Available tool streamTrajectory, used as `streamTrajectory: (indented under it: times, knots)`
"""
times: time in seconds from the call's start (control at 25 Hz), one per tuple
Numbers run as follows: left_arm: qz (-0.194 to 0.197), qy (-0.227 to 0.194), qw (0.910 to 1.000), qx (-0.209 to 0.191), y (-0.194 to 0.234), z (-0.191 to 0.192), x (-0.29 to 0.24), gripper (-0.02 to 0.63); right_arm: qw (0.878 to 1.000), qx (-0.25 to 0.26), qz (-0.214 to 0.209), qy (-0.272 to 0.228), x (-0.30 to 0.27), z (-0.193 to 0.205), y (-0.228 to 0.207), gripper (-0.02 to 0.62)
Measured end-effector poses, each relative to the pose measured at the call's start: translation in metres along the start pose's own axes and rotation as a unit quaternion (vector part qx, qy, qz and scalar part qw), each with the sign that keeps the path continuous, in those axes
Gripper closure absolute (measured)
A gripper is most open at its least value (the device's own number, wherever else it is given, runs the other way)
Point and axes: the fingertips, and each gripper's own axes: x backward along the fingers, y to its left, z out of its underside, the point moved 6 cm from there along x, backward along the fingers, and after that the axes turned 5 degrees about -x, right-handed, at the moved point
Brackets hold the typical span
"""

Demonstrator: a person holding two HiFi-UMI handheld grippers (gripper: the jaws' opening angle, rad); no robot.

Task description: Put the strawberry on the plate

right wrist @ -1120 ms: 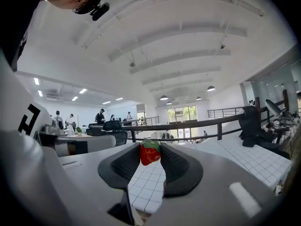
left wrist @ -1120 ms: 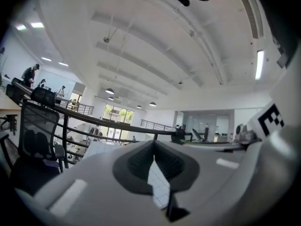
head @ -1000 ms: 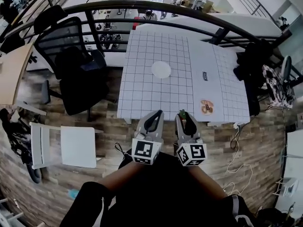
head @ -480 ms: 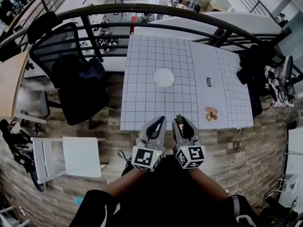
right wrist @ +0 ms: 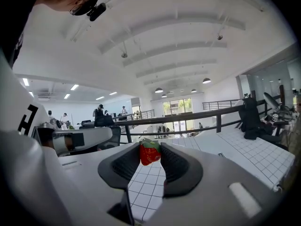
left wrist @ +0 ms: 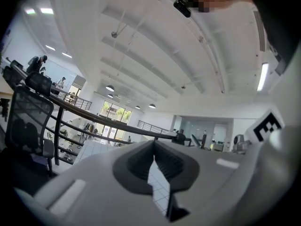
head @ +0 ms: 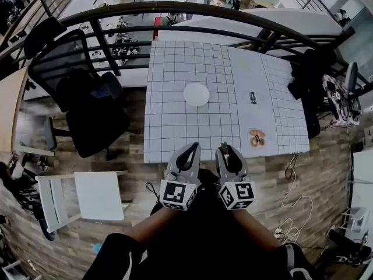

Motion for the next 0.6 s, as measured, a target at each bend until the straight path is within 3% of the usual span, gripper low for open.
streamTrajectory:
  times: [0.24,0.6]
  knots:
    - [-0.024,0.017,0.9995,0.013,0.02,0.013,-0.005,0.598,0.999,-0.032,0.026,0.008,-0.017,-0.001,-0.025,0.462]
    - [-0.077,0.031,0.9965,0.007,0.049,0.009,-0.029,0.598,0.999,-0.019,-0.026,0.016,-0.075,-0.013,-0.02,0.46]
